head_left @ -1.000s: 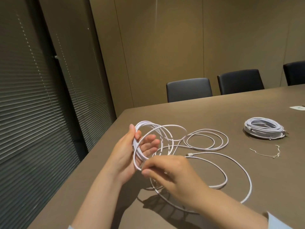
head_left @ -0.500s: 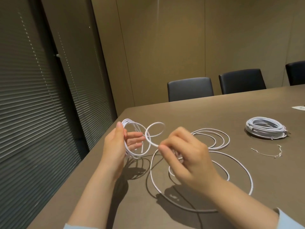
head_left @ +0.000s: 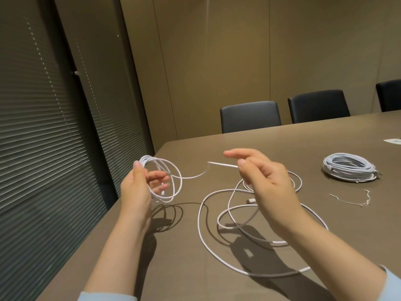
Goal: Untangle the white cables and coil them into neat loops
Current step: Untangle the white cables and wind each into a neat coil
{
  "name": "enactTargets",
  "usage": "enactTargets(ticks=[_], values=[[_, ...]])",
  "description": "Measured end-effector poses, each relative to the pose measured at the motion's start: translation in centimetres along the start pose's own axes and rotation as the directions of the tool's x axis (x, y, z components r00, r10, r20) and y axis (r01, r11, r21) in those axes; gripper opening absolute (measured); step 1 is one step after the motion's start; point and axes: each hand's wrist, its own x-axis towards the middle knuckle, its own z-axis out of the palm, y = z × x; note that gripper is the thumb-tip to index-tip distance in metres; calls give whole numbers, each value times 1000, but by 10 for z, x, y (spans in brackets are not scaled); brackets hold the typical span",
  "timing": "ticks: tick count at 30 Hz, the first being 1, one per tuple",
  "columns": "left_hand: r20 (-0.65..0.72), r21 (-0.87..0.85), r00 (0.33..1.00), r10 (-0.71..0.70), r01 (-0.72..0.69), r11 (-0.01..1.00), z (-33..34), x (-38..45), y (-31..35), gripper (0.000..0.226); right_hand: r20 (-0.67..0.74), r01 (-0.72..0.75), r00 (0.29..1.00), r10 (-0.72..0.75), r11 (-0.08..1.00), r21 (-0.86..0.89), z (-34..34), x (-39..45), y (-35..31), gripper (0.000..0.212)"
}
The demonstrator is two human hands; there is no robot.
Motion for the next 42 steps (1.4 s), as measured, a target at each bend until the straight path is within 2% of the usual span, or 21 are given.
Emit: enactTargets(ticks=[3, 7, 11, 14, 17, 19, 22, 25, 27, 29, 31, 32, 34, 36, 38, 40, 42], values=[[163, 113, 986, 22, -40, 993, 5, -8, 1, 43, 167, -191, 973, 161, 965, 182, -1, 3, -2, 34], [402, 162, 916, -2, -70, 984, 21, -27, 3, 45, 203, -322, 944, 260, 859, 397, 0, 5, -8, 39], [540, 79, 836, -97, 64, 995, 35, -43, 6, 42, 181, -388, 920, 348, 739, 551, -5, 9, -13, 37], [628, 82, 756, -183, 170, 982, 38, -51, 9, 43, 167, -442, 891, 422, 723, 530, -9, 11, -11, 36], [621, 59, 753, -217, 231, 971, 38, -53, 10, 44, 128, -450, 885, 449, 748, 488, -12, 13, -7, 33], [556, -26, 802, -220, 281, 959, 35, -47, 9, 42, 23, -422, 887, 462, 788, 449, -15, 15, -2, 32], [475, -171, 853, -215, 329, 929, 24, -33, 9, 39, -145, -413, 853, 501, 818, 399, -21, 18, 11, 29], [428, -290, 876, -223, 367, 884, 17, -23, 9, 41, -173, -462, 828, 534, 823, 330, -24, 19, 22, 25], [391, -318, 890, -234, 369, 873, 17, -21, 6, 41, -144, -465, 845, 516, 840, 280, -20, 16, 24, 23], [352, -291, 900, -259, 368, 883, 19, -21, 3, 41, -67, -407, 897, 438, 874, 265, -12, 10, 20, 21], [318, -244, 905, -282, 366, 898, 23, -23, 0, 42, 55, -290, 957, 285, 933, 212, -1, 2, 15, 17], [305, -220, 907, -290, 364, 905, 25, -24, -1, 42, 125, -205, 974, 190, 971, 125, 5, -3, 14, 15], [292, -186, 906, -306, 368, 911, 27, -24, -3, 42, 292, -27, 955, 49, 997, -77, 16, -13, 16, 12], [317, -216, 887, -336, 412, 885, 26, -26, -2, 40, 441, 78, 897, 38, 967, -241, 22, -21, 19, 13], [380, -266, 852, -360, 473, 840, 24, -26, 1, 41, 528, 188, 846, 65, 891, -412, 22, -24, 20, 13], [415, -285, 828, -377, 512, 810, 20, -25, 3, 42, 560, 244, 820, 118, 814, -528, 21, -25, 20, 11], [438, -299, 813, -383, 534, 791, 17, -23, 5, 42, 568, 241, 806, 168, 783, -574, 19, -24, 19, 10]])
